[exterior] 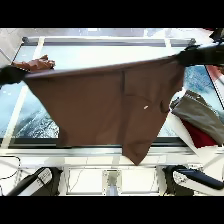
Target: Fold the shirts.
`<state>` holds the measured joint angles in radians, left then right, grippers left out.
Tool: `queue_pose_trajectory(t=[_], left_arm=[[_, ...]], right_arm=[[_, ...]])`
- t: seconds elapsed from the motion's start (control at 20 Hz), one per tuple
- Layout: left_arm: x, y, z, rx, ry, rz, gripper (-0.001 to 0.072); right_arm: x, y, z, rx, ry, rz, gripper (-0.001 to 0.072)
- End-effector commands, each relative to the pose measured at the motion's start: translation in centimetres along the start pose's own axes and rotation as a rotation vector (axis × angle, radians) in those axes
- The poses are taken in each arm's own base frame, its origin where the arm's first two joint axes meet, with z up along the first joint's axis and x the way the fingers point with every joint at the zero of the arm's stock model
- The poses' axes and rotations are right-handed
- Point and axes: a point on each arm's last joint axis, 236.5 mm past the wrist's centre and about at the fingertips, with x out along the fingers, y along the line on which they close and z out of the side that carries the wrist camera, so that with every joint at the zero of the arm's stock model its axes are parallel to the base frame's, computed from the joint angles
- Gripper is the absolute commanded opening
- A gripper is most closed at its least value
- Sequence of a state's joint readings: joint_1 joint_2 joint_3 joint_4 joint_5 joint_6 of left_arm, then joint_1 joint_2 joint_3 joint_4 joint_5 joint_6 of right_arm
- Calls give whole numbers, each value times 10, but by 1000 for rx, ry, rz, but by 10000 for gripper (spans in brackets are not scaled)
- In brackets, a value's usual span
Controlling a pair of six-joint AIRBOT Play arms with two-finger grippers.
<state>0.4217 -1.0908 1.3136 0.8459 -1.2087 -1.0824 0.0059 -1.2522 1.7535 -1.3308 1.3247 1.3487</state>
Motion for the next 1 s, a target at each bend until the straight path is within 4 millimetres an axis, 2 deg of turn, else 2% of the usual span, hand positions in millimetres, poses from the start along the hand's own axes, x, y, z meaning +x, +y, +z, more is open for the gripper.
queue_pose_trajectory(t=[0.0,0.1,0.2,0.35,0.45,0.55,0.7,0.85,0.95], left_arm=[[114,50,-38,188,234,230,9],[161,74,-54,265,368,321,9],[199,93,-60,336,468,394,9],[242,95,-52,385,457,393,10],[254,95,-56,389,468,388,9],[248,95,-66,378,515,385,10],[210,89,-82,283,632,394,10],[172,57,-89,204,700,318,9],[163,43,-95,182,698,275,10]], right_arm=[[111,-20,-45,61,231,34,14],[162,-30,-65,118,292,35,14],[200,-37,-80,157,321,30,14],[236,-47,-90,172,316,15,15],[251,-50,-96,218,315,4,15],[251,-49,-111,222,378,8,15],[233,-52,-128,184,469,-17,15],[215,-51,-123,161,474,-19,15],[208,-46,-137,149,537,-1,15]])
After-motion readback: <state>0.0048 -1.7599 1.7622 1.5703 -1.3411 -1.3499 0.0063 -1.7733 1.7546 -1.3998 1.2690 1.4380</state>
